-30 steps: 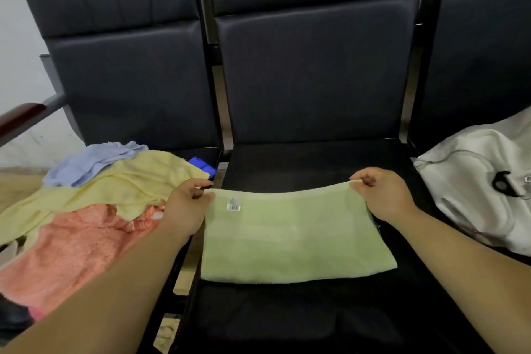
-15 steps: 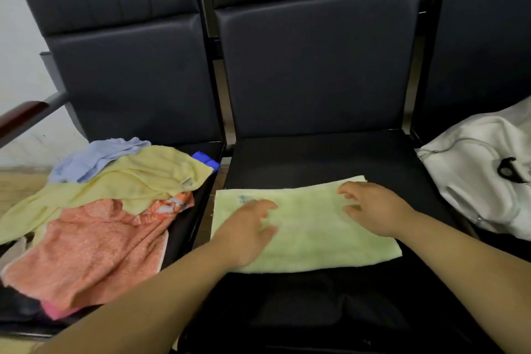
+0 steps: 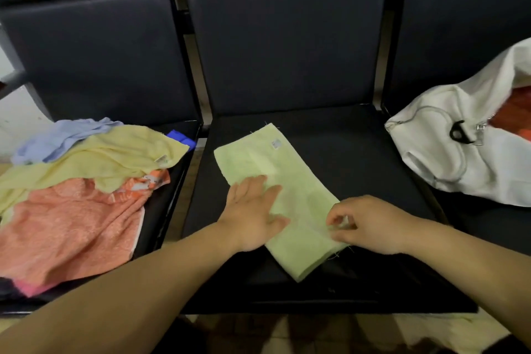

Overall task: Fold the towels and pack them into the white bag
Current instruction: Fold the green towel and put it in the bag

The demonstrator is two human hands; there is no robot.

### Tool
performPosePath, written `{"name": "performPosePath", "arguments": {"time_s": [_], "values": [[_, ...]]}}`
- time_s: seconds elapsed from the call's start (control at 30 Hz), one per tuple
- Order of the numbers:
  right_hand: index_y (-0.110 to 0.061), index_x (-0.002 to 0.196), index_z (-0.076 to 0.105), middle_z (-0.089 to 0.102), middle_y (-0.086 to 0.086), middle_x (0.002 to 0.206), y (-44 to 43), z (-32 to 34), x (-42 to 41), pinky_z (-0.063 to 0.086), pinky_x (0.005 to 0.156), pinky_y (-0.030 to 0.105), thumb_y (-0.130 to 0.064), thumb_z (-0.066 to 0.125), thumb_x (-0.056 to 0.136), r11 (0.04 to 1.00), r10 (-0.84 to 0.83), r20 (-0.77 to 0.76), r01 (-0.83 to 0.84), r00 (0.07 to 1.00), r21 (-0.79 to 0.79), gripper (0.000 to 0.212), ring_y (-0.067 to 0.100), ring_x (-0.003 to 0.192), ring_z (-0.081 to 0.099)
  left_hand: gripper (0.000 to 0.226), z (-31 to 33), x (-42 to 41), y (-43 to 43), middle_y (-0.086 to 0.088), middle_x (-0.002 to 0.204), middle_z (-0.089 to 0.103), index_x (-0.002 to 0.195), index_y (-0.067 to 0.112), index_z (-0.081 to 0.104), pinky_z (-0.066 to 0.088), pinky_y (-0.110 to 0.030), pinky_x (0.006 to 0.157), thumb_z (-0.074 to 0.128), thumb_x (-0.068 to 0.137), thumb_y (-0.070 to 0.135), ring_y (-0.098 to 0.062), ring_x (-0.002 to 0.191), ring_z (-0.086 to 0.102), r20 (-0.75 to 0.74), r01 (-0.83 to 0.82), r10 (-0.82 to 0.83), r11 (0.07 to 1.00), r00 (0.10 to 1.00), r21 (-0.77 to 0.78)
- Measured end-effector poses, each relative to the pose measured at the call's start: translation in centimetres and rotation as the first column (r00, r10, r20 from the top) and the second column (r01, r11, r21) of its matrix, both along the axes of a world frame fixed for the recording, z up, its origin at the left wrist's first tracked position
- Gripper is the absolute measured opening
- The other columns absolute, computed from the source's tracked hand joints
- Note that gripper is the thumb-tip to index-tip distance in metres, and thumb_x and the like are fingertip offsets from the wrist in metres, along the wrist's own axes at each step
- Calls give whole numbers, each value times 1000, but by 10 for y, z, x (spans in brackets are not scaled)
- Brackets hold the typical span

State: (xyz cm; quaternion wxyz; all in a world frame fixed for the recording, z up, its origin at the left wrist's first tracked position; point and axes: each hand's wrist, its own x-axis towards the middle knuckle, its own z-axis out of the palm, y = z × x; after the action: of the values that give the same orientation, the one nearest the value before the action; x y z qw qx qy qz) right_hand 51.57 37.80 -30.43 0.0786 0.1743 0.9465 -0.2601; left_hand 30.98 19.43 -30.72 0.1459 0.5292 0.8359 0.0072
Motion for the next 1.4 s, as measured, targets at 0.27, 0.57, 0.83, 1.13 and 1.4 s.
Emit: {"name": "performPosePath", "arguments": {"time_s": [0.27, 0.57, 0.83, 1.13, 1.4], "values": [[-43, 118, 69, 66, -32, 110, -5, 8, 34, 45, 93, 9, -49, 79, 82, 992, 12, -18, -14, 1000, -128, 38, -15, 106, 58, 53, 4, 67, -54, 14, 128, 53, 143, 37, 52, 36, -25, 99, 55, 96, 59, -8, 118, 43, 133, 283, -320, 929, 938, 240], [-46, 113, 69, 71, -26, 106, -31, 1, 60, 48, 93, 12, -33, 90, 74, 979, -97, -139, 69, 985, -194, 46, -10, 104, 62, 42, -14, 72, -88, 2, 102, 65, 124, 22, 67, 52, -31, 71, 63, 89, 45, -20, 85, 65, -229, 506, -453, 802, 862, 318], [-40, 126, 66, 66, -24, 112, -50, 7, 77, 48, 94, 15, -34, 84, 82, 996, -71, -134, 62, 988, -69, 48, -5, 105, 60, 28, 21, 74, -90, 16, 110, 71, 123, 31, 72, 48, -13, 92, 69, 95, 33, 0, 99, 64, 343, -44, -97, 923, 934, 382], [-30, 105, 74, 78, 1, 91, -43, 46, 59, 52, 80, 24, -17, 84, 81, 869, -144, -119, 68, 982, -490, 28, 10, 79, 69, 19, 56, 50, -98, -7, 82, 73, 92, 29, 79, 56, -28, 75, 77, 88, 11, -22, 72, 66, 700, -340, 5, 877, 714, 340], [-18, 105, 74, 77, 12, 94, -20, 75, 7, 55, 87, 33, -4, 78, 84, 713, -412, -265, 128, 872, -689, 26, 20, 87, 73, 16, 80, 9, -81, -14, 93, 76, 96, 23, 80, 60, -39, 84, 71, 91, 10, -29, 91, 72, 801, -567, 1, 707, 598, 423]]}}
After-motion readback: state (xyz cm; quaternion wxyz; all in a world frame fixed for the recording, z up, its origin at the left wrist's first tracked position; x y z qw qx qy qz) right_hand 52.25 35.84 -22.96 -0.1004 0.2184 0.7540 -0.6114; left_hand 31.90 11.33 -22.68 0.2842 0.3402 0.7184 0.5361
